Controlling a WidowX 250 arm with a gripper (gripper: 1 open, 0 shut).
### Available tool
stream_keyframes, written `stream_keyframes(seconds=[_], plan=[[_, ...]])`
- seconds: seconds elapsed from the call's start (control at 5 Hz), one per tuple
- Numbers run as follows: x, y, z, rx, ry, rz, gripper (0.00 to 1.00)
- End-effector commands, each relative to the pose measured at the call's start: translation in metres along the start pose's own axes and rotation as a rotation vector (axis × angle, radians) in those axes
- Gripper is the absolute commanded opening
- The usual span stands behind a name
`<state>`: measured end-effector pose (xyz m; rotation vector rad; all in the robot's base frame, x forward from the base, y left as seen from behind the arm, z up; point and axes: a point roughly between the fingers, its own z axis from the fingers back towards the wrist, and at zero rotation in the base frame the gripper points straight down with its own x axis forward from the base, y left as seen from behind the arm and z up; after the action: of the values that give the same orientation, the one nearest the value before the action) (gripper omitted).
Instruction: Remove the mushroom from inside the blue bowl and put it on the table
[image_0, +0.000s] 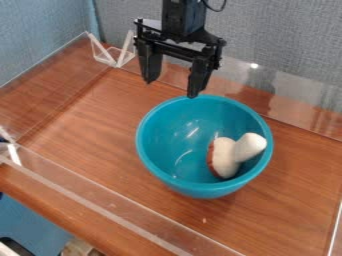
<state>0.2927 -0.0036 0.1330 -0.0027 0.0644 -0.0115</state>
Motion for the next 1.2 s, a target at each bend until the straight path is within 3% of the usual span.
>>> stream_keyframes(seconds=[0.0, 0.2, 0.6, 0.8, 1.0], plan=[[0.001, -0.010, -0.006, -0.002, 0.005, -0.028, 1.00], [0.004, -0.023, -0.017, -0.004, 0.017, -0.063, 1.00], [0.012, -0.070, -0.067, -0.012, 0.042, -0.177, 1.00], [0.016, -0.072, -0.091, -0.007, 0.082, -0.179, 1.00], [0.016, -0.069, -0.095, -0.001, 0.091, -0.172, 1.00]])
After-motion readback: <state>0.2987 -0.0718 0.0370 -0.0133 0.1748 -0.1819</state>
